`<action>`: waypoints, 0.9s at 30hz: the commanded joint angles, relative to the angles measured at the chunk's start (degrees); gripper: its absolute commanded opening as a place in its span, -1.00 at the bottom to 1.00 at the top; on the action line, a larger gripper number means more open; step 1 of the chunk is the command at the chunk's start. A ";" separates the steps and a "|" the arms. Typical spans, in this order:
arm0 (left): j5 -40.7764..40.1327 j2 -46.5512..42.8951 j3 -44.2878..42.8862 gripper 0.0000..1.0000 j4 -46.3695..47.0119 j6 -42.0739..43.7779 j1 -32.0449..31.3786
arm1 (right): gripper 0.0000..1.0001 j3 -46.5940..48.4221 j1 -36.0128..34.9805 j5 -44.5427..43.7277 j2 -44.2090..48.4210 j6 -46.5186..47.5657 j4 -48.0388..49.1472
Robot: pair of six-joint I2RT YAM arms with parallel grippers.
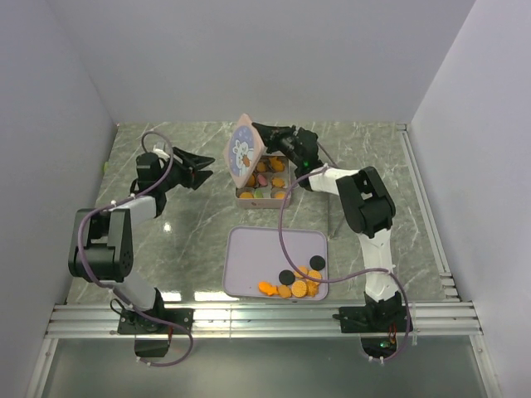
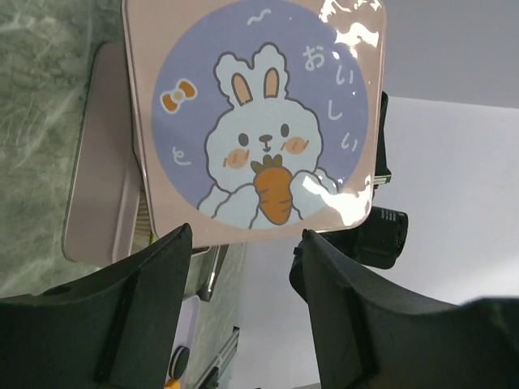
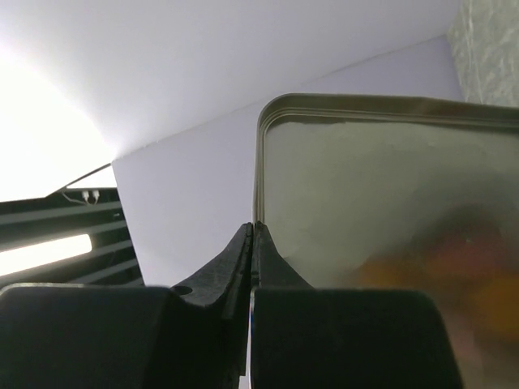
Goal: Pack the cookies
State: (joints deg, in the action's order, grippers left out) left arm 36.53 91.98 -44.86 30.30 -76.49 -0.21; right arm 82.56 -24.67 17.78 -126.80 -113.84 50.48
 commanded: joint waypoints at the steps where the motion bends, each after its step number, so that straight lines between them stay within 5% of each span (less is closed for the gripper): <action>1: 2.05 3.01 -0.22 0.25 4.76 1.69 -0.06 | -1.00 -2.48 0.32 -1.96 1.73 -10.79 5.94; 15: -1.29 18.57 -12.17 0.23 -5.86 10.65 -4.01 | -1.00 -12.86 0.85 -2.40 4.81 -9.56 9.64; 27: -6.83 20.16 -17.80 0.28 -18.97 18.92 -5.50 | -1.00 -18.05 3.83 -3.89 6.57 -10.61 14.65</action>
State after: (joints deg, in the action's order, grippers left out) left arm 31.20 112.36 -60.99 13.69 -61.10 -5.32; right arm 65.43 -22.15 15.44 -124.42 -114.37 59.90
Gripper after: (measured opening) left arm 0.634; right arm 0.008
